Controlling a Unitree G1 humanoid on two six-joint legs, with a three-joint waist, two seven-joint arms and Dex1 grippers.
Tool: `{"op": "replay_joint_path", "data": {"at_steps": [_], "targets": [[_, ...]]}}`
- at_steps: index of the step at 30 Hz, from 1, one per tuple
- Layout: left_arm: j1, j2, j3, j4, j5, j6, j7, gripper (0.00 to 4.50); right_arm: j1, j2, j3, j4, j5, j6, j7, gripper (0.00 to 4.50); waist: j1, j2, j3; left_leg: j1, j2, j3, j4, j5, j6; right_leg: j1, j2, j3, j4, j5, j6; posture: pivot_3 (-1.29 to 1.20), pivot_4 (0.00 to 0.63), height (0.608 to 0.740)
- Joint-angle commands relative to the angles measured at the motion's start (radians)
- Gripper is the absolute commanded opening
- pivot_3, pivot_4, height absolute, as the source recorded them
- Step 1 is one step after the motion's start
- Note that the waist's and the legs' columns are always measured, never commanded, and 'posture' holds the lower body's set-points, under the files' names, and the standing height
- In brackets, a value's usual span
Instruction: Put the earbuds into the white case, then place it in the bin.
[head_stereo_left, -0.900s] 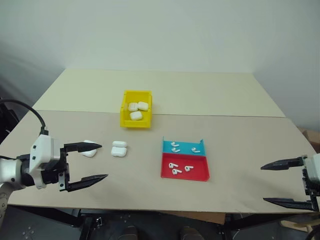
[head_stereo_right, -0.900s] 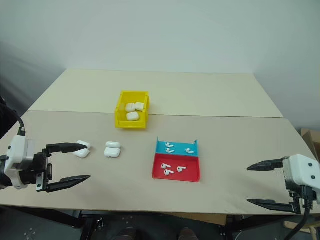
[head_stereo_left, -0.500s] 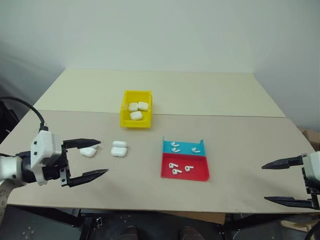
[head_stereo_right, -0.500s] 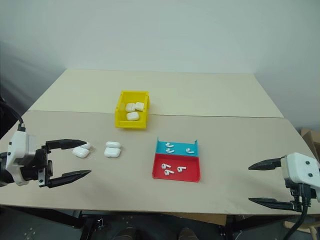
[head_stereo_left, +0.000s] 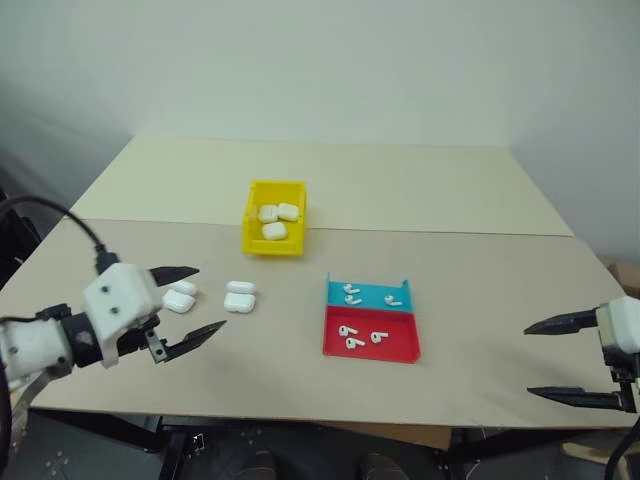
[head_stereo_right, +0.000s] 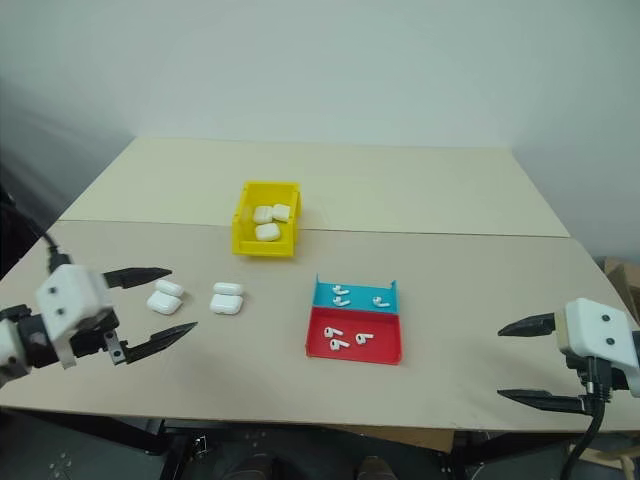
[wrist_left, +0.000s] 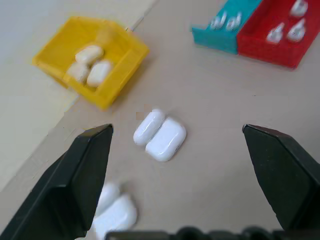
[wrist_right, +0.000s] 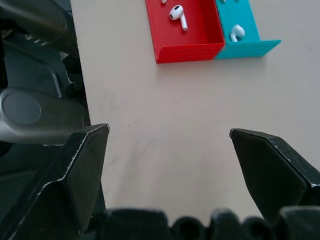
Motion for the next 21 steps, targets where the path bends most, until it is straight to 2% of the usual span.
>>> {"op": "replay_joint_path", "data": {"at_steps": [1,4,8,13,21], "targets": [[-0.239,0.086,-0.114,0.020,-0.074,0.437,0.130,4.50,0.010,0.008,-0.026,-0.035,-0.003,0.029,-0.023,4.47,0.000,0.000,0.000,-0.001,0.000,0.000,0.000,0.000,0.000,-0.001,0.000,0.000,0.000,-0.001,0.003,0.00,0.150,0.740],[-0.487,0.104,-0.248,0.091,-0.116,0.684,0.146,4.50,0.014,0.015,-0.007,-0.048,-0.009,0.048,-0.049,4.47,-0.008,-0.001,0.000,-0.001,0.000,0.000,0.001,0.000,0.000,0.000,0.000,0.001,0.000,-0.002,0.005,0.00,0.150,0.740],[-0.686,0.158,-0.443,0.218,-0.115,0.809,0.116,4.50,0.004,0.018,0.026,-0.056,-0.020,0.069,-0.086,4.47,-0.022,-0.002,0.001,-0.003,0.000,0.000,-0.001,0.000,0.000,-0.002,0.001,0.001,0.000,0.002,-0.001,0.00,0.150,0.740],[-0.884,0.131,-0.670,0.504,-0.033,0.817,0.111,4.50,-0.028,0.018,0.060,-0.055,-0.019,0.098,-0.128,4.47,-0.020,-0.002,0.001,-0.002,-0.001,-0.001,-0.004,0.000,0.000,-0.003,0.002,0.001,0.000,0.001,-0.002,0.00,0.150,0.740],[-1.041,0.131,-0.913,0.759,0.028,0.712,-0.093,4.50,-0.016,0.025,0.062,-0.069,-0.029,0.117,-0.145,4.47,-0.009,-0.004,0.002,-0.005,-0.001,-0.001,-0.003,0.000,0.000,-0.005,0.001,0.001,0.000,0.001,-0.002,0.00,0.150,0.740]]}}
